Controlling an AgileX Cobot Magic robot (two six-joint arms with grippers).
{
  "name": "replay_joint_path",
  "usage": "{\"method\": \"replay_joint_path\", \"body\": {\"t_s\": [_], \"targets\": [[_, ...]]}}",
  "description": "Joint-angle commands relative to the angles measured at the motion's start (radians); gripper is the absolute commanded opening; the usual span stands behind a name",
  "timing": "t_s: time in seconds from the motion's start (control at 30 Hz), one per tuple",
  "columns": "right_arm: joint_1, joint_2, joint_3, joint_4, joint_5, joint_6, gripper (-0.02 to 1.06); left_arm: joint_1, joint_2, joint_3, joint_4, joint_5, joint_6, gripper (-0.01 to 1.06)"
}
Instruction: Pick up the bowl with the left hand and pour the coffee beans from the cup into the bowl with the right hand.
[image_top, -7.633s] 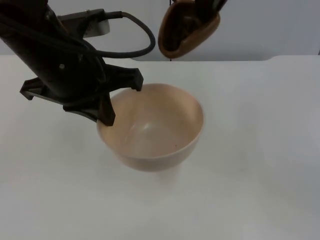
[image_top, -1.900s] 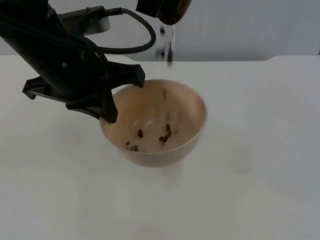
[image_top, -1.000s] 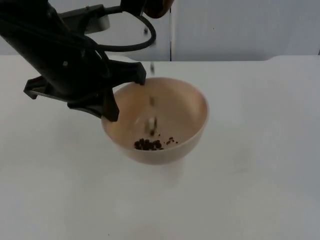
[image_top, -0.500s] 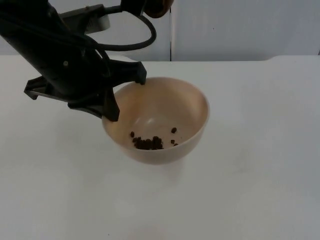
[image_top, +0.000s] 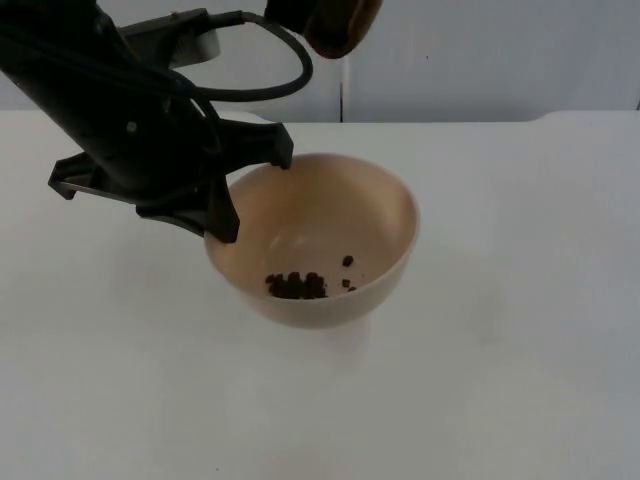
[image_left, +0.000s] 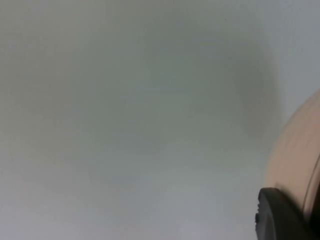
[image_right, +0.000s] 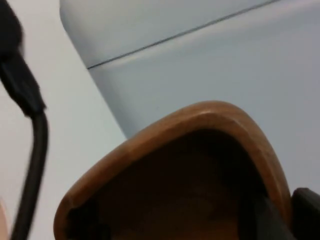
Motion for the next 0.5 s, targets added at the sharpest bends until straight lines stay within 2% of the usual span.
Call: {"method": "replay_joint_path", "body": {"t_s": [0.0, 0.13, 0.17, 0.3, 0.33, 0.47], "targets": [[-0.021, -0.040, -0.001, 0.052, -0.011, -0.005, 0.00, 0.001, -0.011, 0.003, -0.015, -0.002, -0.008, 0.00], [-0.074, -0.073, -0.003, 0.178, -0.053, -0.007, 0.00, 0.001, -0.011, 0.003, -0.015, -0.005, -0.008, 0.00], [-0.074, -0.073, -0.003, 0.178, -0.053, -0.007, 0.00, 0.001, -0.011, 0.003, -0.015, -0.005, -0.008, 0.00], [-0.139, -0.084, -0.003, 0.342, -0.100, -0.032, 0.00, 0.001, -0.011, 0.003, -0.017, -0.004, -0.008, 0.00], [-0.139, -0.084, -0.003, 0.342, -0.100, -0.032, 0.00, 0.001, -0.011, 0.003, -0.017, -0.004, -0.008, 0.00], [-0.194, -0.084, -0.003, 0.475, -0.143, -0.056, 0.00, 0.001, -0.011, 0.003, -0.017, -0.004, -0.008, 0.00]]}}
